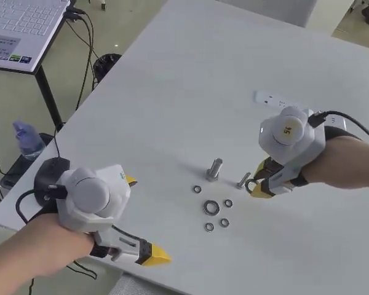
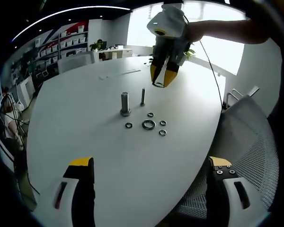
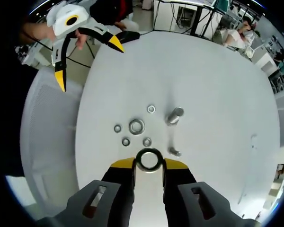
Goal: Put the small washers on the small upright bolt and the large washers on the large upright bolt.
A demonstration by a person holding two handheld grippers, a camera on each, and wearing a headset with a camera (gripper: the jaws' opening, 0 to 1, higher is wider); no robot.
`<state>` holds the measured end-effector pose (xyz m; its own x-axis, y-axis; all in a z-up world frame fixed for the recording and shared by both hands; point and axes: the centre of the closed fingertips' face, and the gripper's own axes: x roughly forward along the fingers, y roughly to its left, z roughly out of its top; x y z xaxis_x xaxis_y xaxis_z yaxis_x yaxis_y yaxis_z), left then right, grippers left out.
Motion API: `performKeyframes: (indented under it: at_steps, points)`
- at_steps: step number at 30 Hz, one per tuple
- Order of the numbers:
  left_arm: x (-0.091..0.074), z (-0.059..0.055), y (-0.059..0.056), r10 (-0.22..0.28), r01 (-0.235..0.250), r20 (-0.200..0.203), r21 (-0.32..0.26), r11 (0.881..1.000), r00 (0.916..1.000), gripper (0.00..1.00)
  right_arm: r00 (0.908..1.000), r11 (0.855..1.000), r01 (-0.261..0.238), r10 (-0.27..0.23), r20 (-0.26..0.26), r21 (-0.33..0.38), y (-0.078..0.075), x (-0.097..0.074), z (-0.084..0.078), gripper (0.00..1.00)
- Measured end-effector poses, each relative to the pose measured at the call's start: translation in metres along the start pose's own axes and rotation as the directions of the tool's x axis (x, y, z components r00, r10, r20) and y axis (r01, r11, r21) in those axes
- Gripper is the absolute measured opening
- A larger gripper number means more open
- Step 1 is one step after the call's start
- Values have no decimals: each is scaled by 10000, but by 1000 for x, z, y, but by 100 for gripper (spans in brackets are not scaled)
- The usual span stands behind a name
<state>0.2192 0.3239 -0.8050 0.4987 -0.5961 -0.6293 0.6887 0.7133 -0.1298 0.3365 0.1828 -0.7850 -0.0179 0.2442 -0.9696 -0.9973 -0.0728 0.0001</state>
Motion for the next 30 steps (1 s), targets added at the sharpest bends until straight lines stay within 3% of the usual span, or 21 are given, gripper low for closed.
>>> performKeyframes:
  at_steps: [7, 17, 30]
  points:
    - [1, -1, -2, -165, 166, -108, 88, 9998, 9998, 99, 10000, 10000, 29, -29, -18, -20, -2, -1, 11, 21]
    - [-1, -1, 3, -127, 128, -80, 104, 9999, 9999, 97, 9999, 9999, 118, -117, 103, -40, -16, 0, 29, 21]
    - [0, -4, 6, -226, 226, -131, 14, 9997, 9997, 94, 9998, 9998, 154, -156, 132, 121, -37, 18, 46, 21]
